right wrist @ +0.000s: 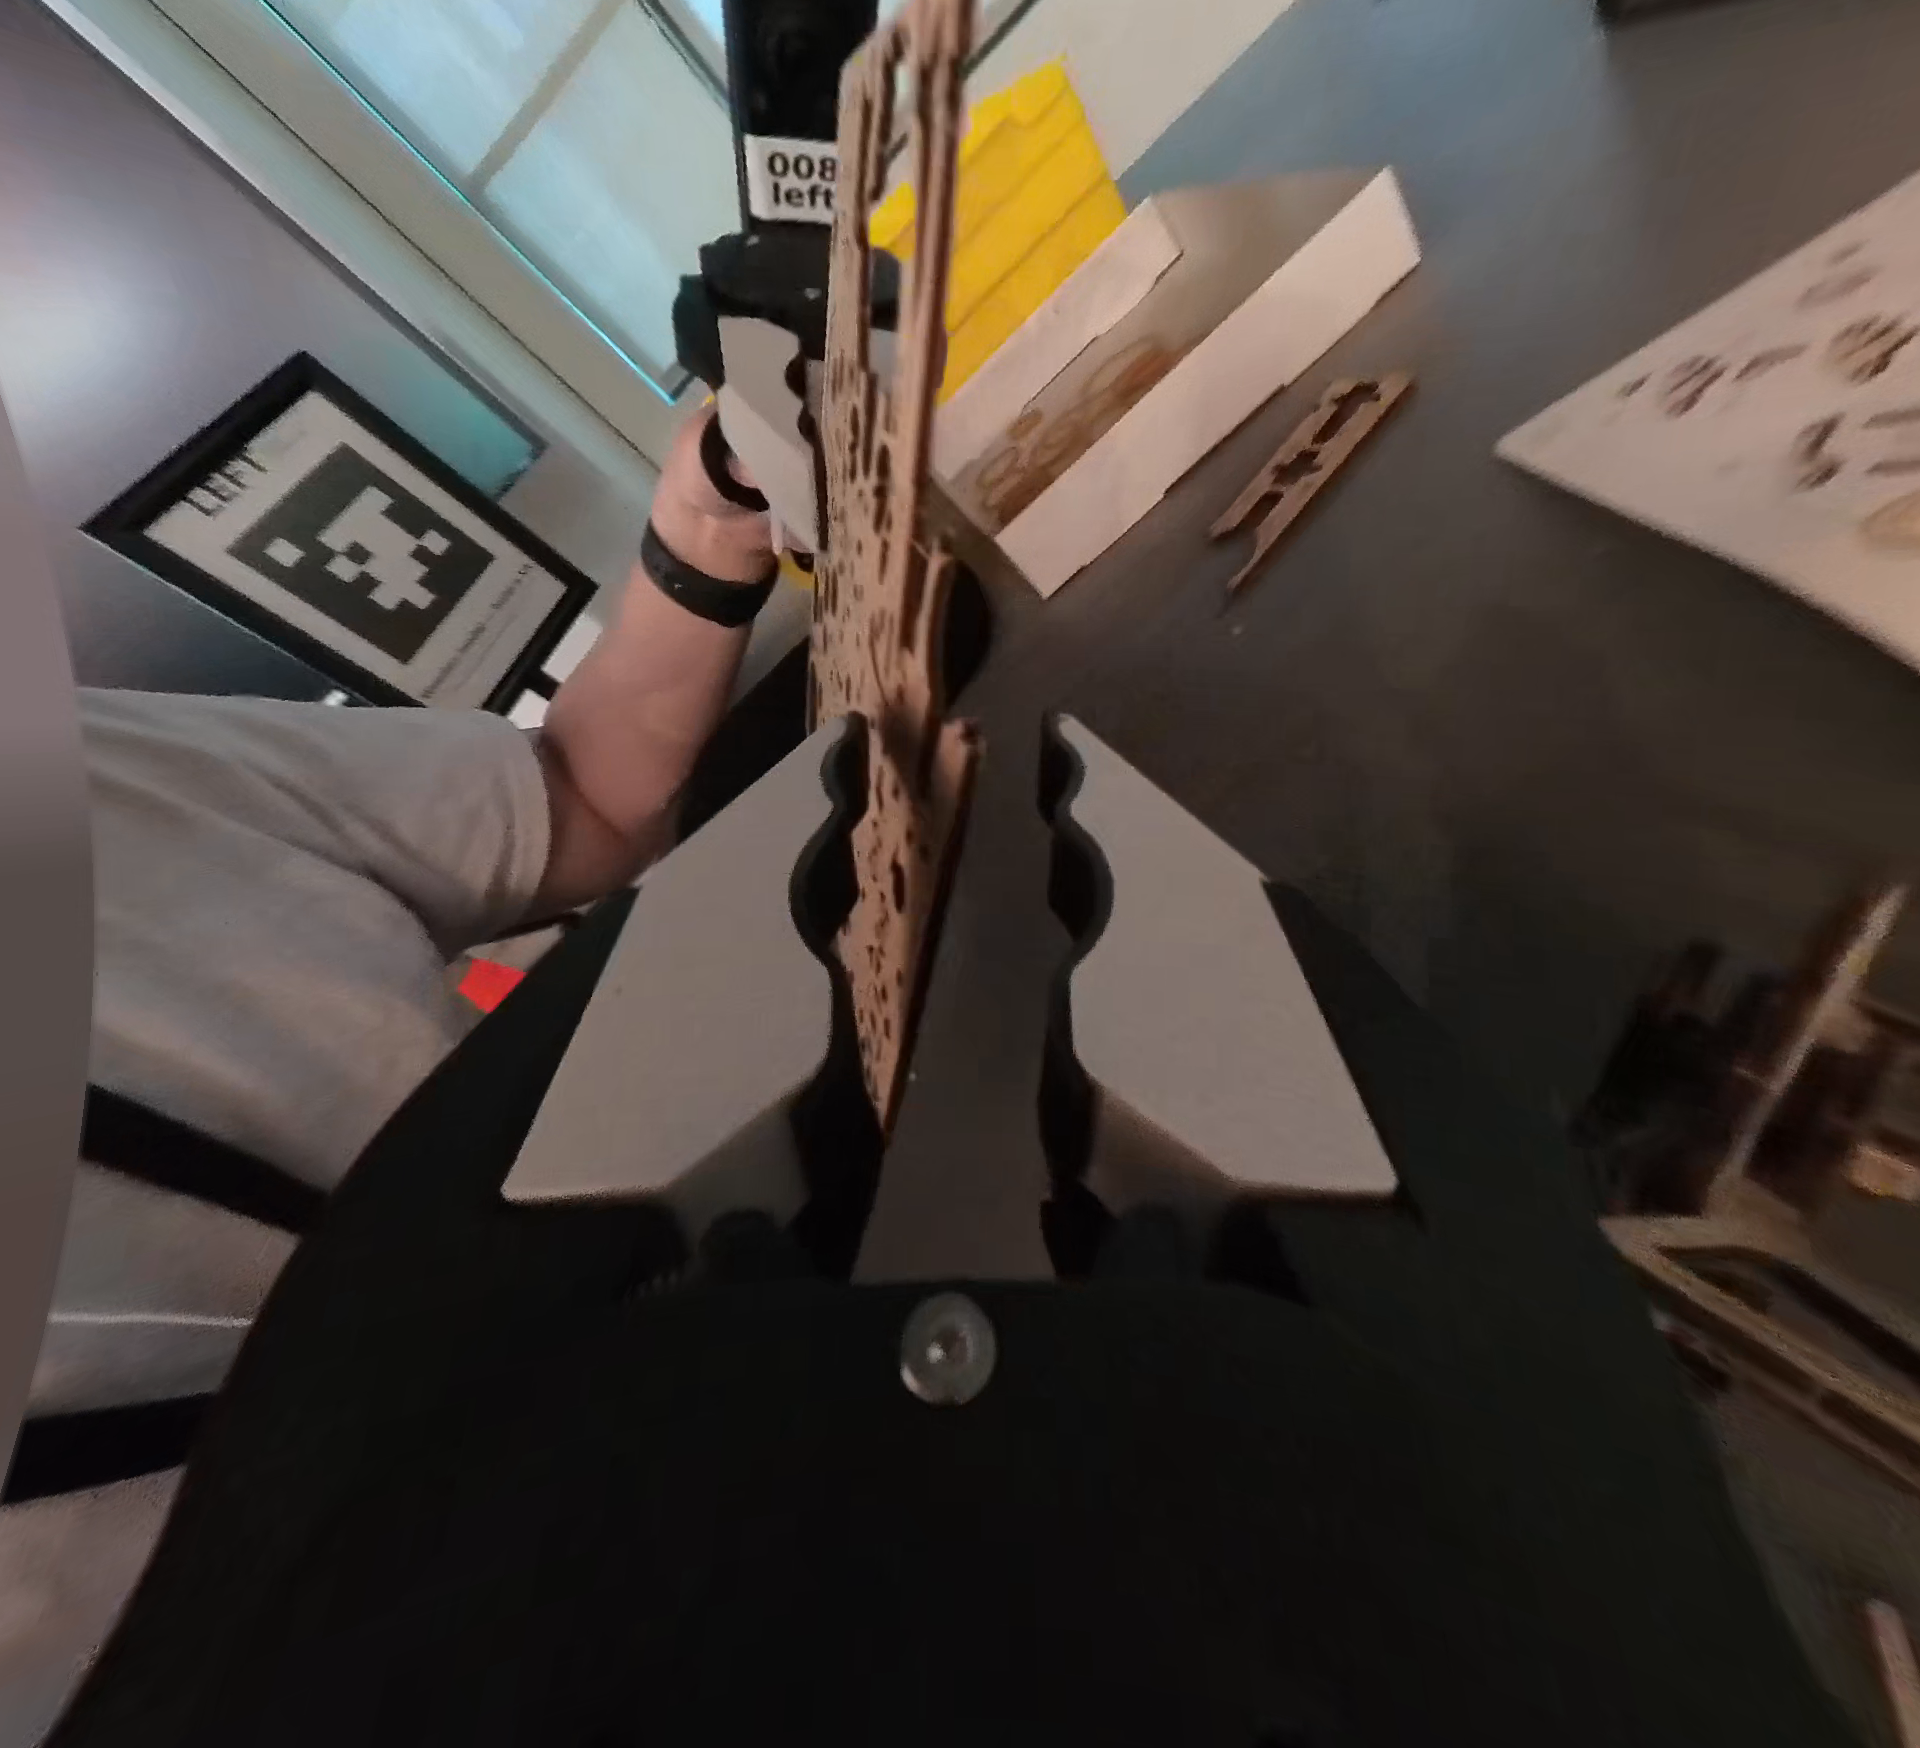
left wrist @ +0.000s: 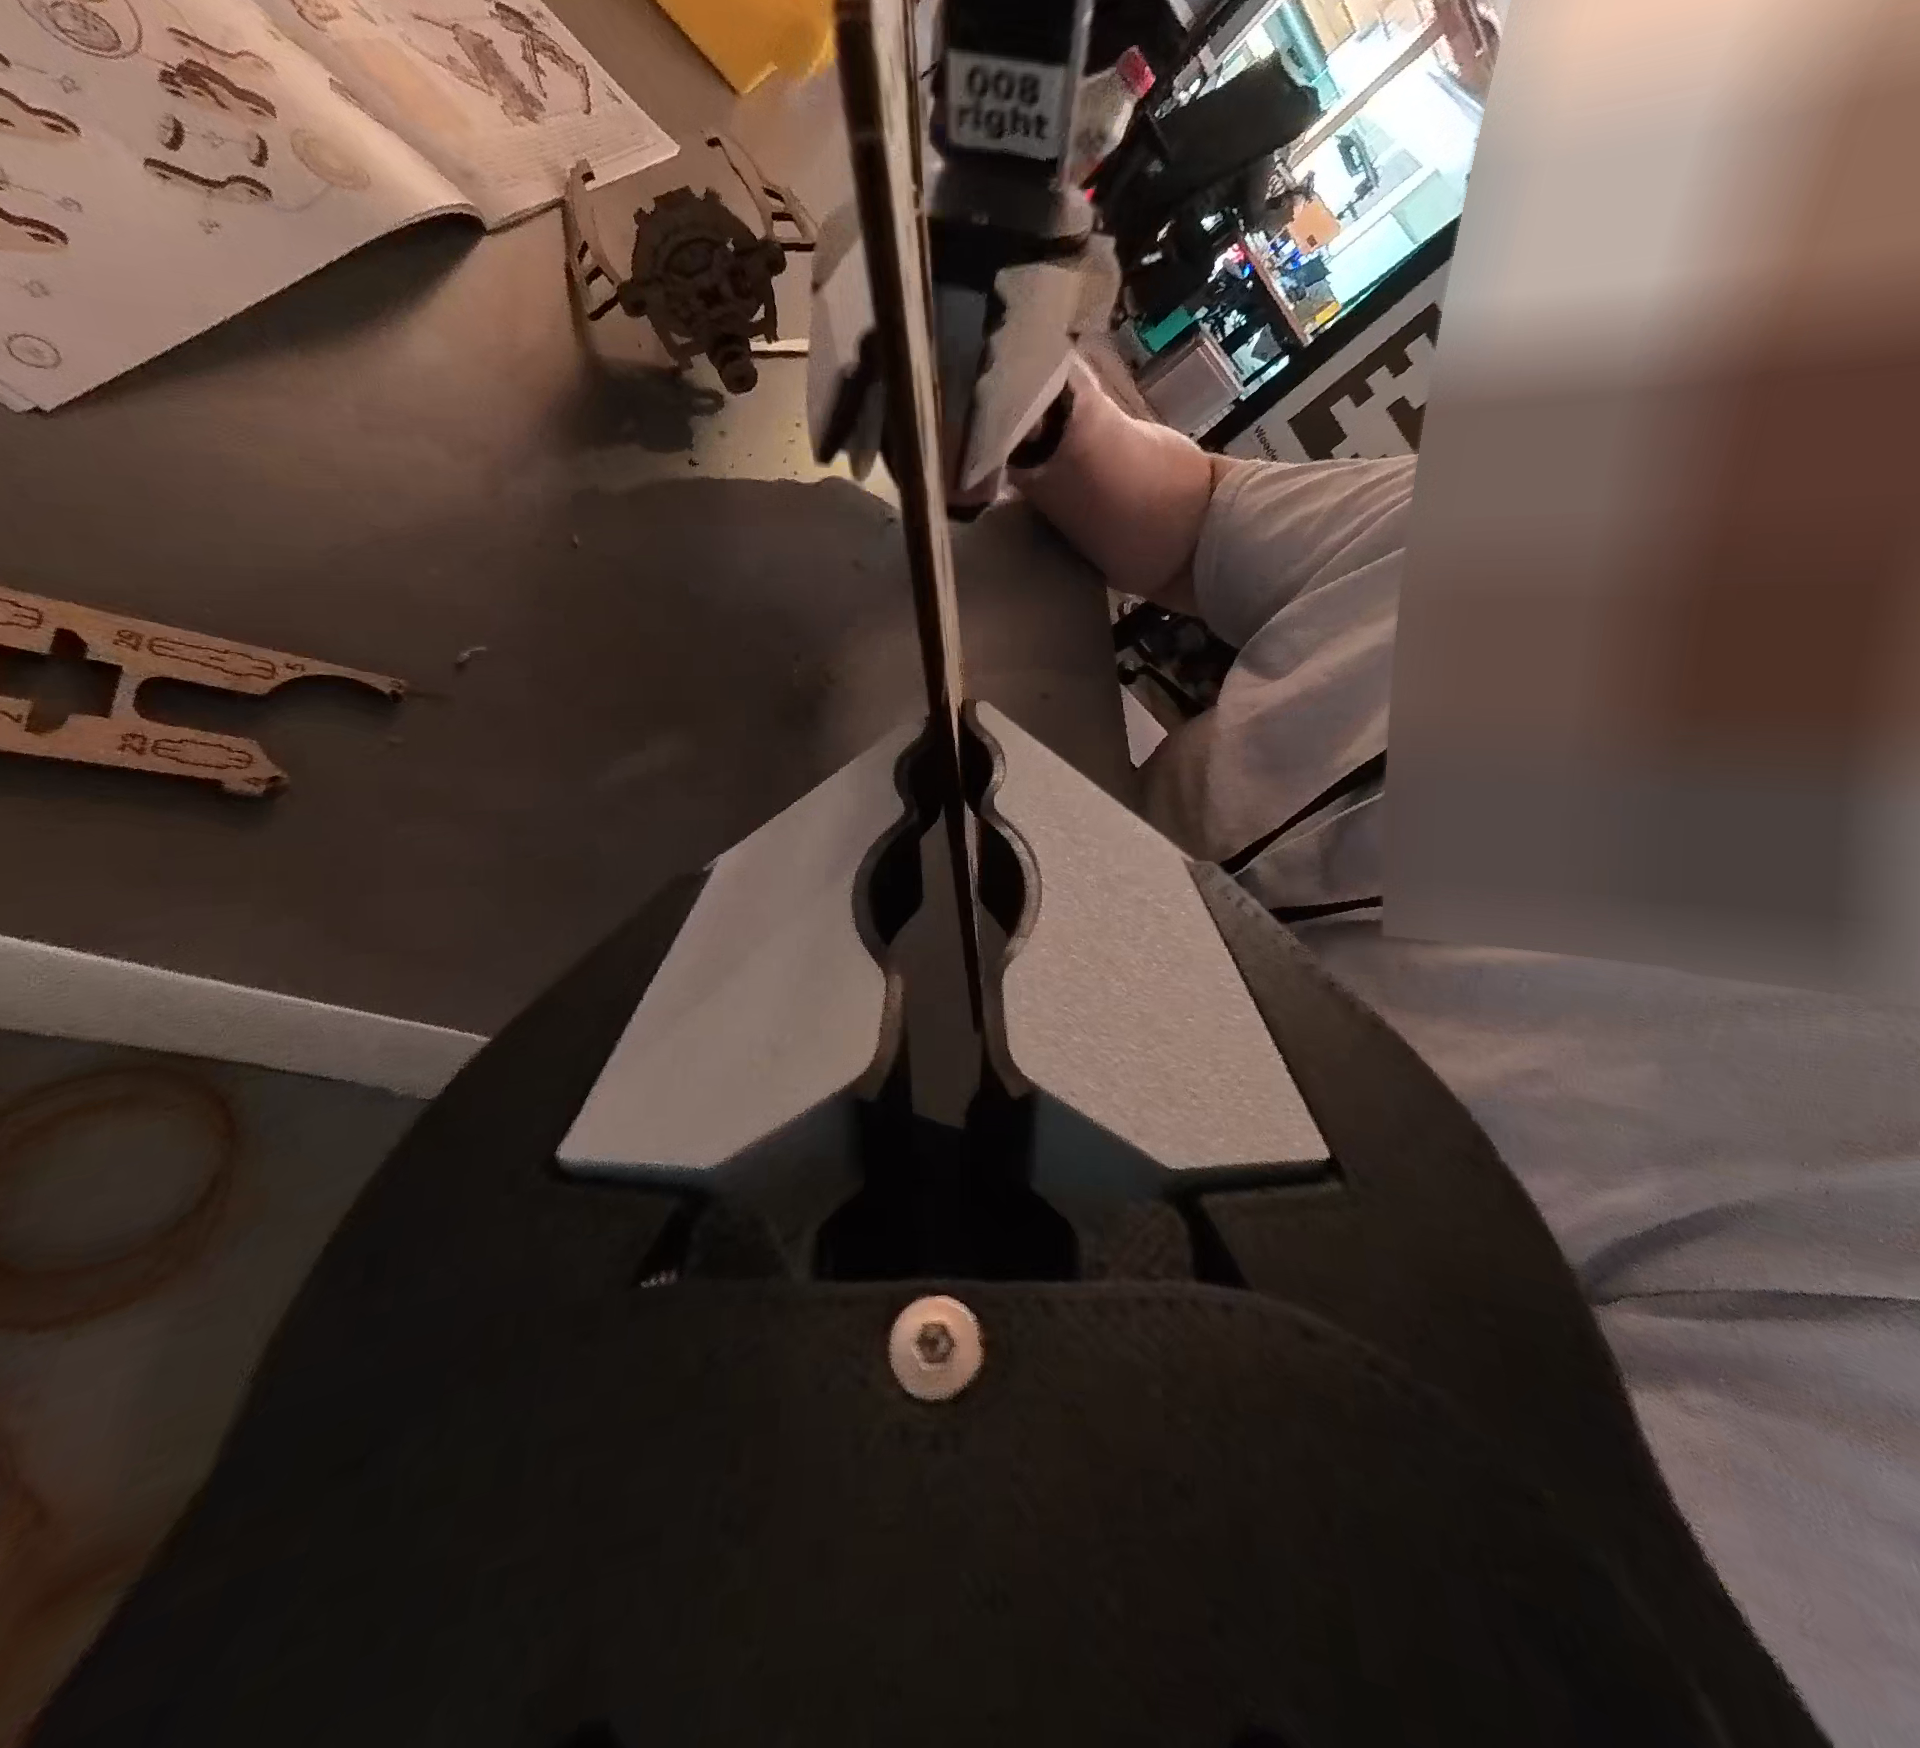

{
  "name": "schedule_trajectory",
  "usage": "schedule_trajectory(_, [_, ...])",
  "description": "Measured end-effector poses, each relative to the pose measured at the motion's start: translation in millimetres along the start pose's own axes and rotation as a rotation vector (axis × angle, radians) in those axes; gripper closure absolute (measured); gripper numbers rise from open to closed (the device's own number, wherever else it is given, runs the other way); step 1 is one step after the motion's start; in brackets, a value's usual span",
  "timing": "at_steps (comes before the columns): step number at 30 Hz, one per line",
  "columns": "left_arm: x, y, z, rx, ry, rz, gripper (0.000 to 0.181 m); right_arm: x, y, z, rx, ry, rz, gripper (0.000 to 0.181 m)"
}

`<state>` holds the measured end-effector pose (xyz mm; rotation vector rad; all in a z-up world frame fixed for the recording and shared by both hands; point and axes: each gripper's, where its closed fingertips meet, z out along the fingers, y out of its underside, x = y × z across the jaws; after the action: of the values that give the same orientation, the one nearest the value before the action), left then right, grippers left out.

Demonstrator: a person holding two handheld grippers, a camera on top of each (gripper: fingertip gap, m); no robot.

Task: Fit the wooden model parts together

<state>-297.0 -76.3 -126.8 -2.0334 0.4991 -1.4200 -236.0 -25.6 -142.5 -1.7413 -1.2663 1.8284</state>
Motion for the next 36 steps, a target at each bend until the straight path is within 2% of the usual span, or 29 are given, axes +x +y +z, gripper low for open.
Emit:
schedule_trajectory(1, [0.4, -0.7, -0.2, 0.005, 0.005, -0.005, 0.180, 0.3, 1.2, 1.0, -0.001, -0.011, 0.022, 0.152])
schedule_trajectory(4, [-3.0, -1.5, -0.6, 0.014, -0.007, -0.011, 0.180, -8.6, 0.5, 0.2, 0.006, -0.087, 0.057, 0.177])
schedule_trajectory(6, [-1.9, -8.8, -2.3, 0.068, 0.018, -0.028, 0.180, -15.0, -5.8, -2.3, 0.044, -0.140, 0.110, 0.181])
schedule_trajectory(8, [1.3, -13.5, -3.7, 0.106, 0.066, -0.055, 0.179, -17.1, -10.0, -3.9, 0.074, -0.167, 0.157, 0.181])
schedule_trajectory(11, [-1.0, -12.9, -1.3, 0.108, 0.082, -0.080, 0.162, -11.3, -14.3, -6.7, 0.113, -0.157, 0.176, 0.181])
schedule_trajectory(13, [0.3, -13.5, 1.5, 0.116, 0.098, -0.082, 0.158, -10.9, -18.3, -9.2, 0.136, -0.167, 0.181, 0.181])
schedule_trajectory(18, [-1.9, -10.2, 12.5, 0.094, 0.059, -0.071, 0.160, -16.2, -23.9, -11.1, 0.176, -0.208, 0.194, 0.181])
schedule_trajectory(21, [3.5, -8.8, 14.5, 0.081, 0.078, -0.063, 0.179, -16.8, -23.1, -9.4, 0.180, -0.217, 0.196, 0.180])
schedule_trajectory(23, [3.9, -6.4, 10.8, 0.055, 0.058, -0.062, 0.180, -17.0, -19.9, -6.1, 0.173, -0.210, 0.180, 0.181])
schedule_trajectory(24, [5.5, -4.8, 6.7, 0.036, 0.047, -0.051, 0.180, -19.0, -18.3, -4.0, 0.173, -0.210, 0.161, 0.180])
schedule_trajectory(27, [9.6, -4.0, -14.9, 0.008, -0.034, 0.028, 0.180, -20.5, -15.5, 2.2, 0.187, -0.178, 0.119, 0.156])
schedule_trajectory(28, [11.3, -3.6, -23.2, 0.004, -0.065, 0.053, 0.180, -21.6, -14.3, 4.0, 0.188, -0.175, 0.106, 0.153])
schedule_trajectory(32, [17.6, -4.4, -49.5, 0.037, -0.114, 0.100, 0.180, -18.6, -3.7, 15.2, 0.151, -0.130, 0.060, 0.149])
schedule_trajectory(36, [7.0, -1.7, -54.8, 0.042, -0.119, 0.046, 0.180, -16.5, -5.7, 20.2, 0.175, -0.099, 0.003, 0.146])
